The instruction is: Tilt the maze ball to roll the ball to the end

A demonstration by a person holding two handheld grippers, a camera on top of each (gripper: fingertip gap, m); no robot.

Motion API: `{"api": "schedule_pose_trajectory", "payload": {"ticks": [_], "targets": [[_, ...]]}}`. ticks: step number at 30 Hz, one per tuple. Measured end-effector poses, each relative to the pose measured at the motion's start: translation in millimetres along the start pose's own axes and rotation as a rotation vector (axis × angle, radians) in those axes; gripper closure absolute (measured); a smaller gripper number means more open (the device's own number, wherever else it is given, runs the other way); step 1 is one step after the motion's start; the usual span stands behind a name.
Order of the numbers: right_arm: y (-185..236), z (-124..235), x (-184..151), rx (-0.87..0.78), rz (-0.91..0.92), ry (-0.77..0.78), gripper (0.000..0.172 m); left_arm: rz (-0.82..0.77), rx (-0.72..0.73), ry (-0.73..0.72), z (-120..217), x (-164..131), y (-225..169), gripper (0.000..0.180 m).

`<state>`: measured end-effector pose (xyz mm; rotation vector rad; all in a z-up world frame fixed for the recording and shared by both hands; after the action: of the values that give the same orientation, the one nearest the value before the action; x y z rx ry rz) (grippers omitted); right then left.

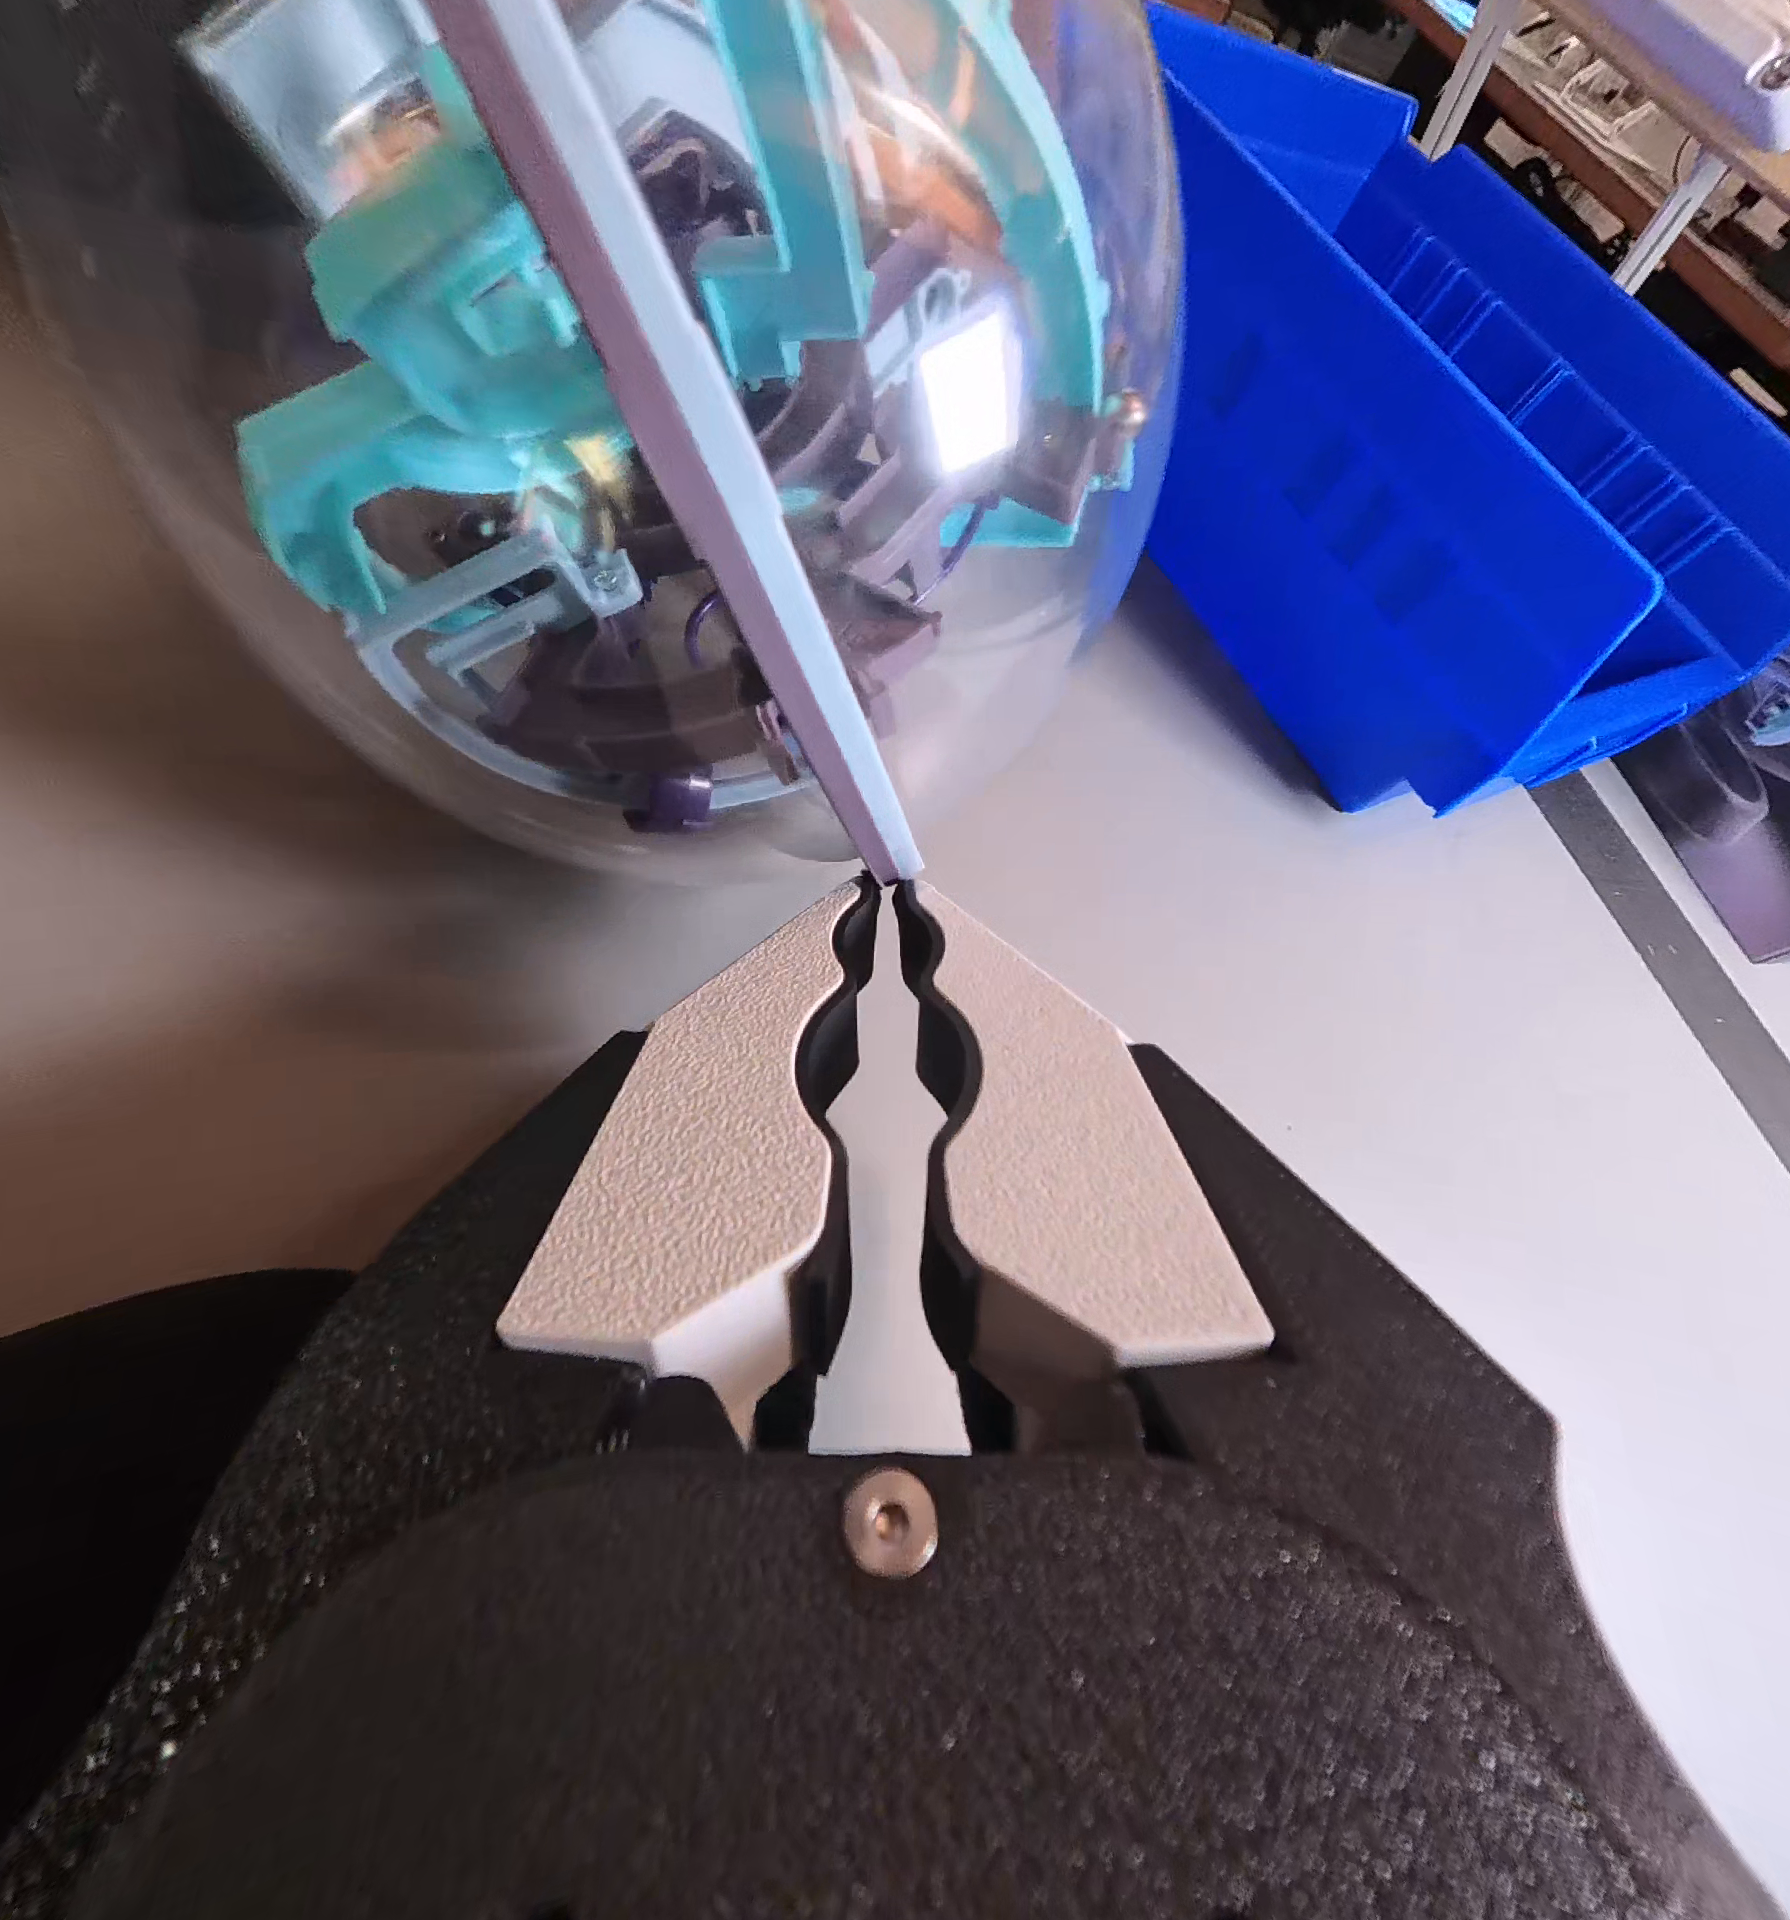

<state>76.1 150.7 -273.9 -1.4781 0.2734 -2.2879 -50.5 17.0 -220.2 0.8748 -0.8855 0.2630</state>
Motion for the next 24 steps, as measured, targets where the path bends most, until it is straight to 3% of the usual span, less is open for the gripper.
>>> {"api": "schedule_pose_trajectory", "payload": {"ticks": [3,5,6,7,8,10,12,16,17,19,22,24], "targets": [[3.5,0.6,0.8,0.001,0.032,0.005,0.170,0.074,-0.102,-0.032,3.0,-9.9,-8.3,0.125],[6.8,3.1,1.6,0.011,0.033,-0.001,0.169,0.087,-0.118,-0.039,4.1,-10.3,-9.9,0.128],[10.0,4.6,1.5,0.032,0.015,-0.005,0.158,0.105,-0.130,-0.058,6.3,-7.8,-10.0,0.137],[13.5,6.3,2.1,0.058,-0.016,-0.014,0.135,0.127,-0.127,-0.092,9.2,-4.0,-7.9,0.134],[17.3,8.9,3.8,0.088,-0.048,-0.026,0.120,0.156,-0.106,-0.134,12.5,0.5,-3.6,0.112],[23.0,14.7,10.2,0.113,-0.068,-0.075,0.093,0.246,-0.114,-0.184,14.7,6.6,-0.4,0.075],[23.6,14.8,12.8,0.094,-0.045,-0.085,0.076,0.330,-0.142,-0.175,4.0,1.8,-3.8,0.051],[33.1,-1.8,21.3,0.124,-0.017,-0.074,0.057,0.424,-0.254,-0.099,-39.4,-5.1,-29.2,0.041],[36.9,-5.5,27.1,0.115,0.012,-0.085,0.054,0.392,-0.205,-0.061,-48.2,-7.2,-28.5,0.035],[44.4,-7.1,40.7,0.013,0.203,-0.090,0.048,0.132,-0.143,-0.047,-43.9,1.2,-29.5,0.028],[50.2,9.7,80.5,-0.203,0.514,-0.191,0.046,-0.290,0.026,-0.182,-13.6,54.3,-34.5,0.027],[44.3,11.9,83.0,-0.189,0.478,-0.241,0.050,-0.269,0.058,-0.174,-12.1,57.2,-27.8,0.027]]}}
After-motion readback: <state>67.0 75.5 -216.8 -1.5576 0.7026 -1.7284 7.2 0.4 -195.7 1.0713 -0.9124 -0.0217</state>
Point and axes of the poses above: each gripper's, where its closed fingertips meet, z back along the fingers, x out of its top, y = z × x across the jaws, the point moved 3 cm from there along z, back along the fingers, and after that the axes turned 7 degrees about -x, right-handed, at the moved point
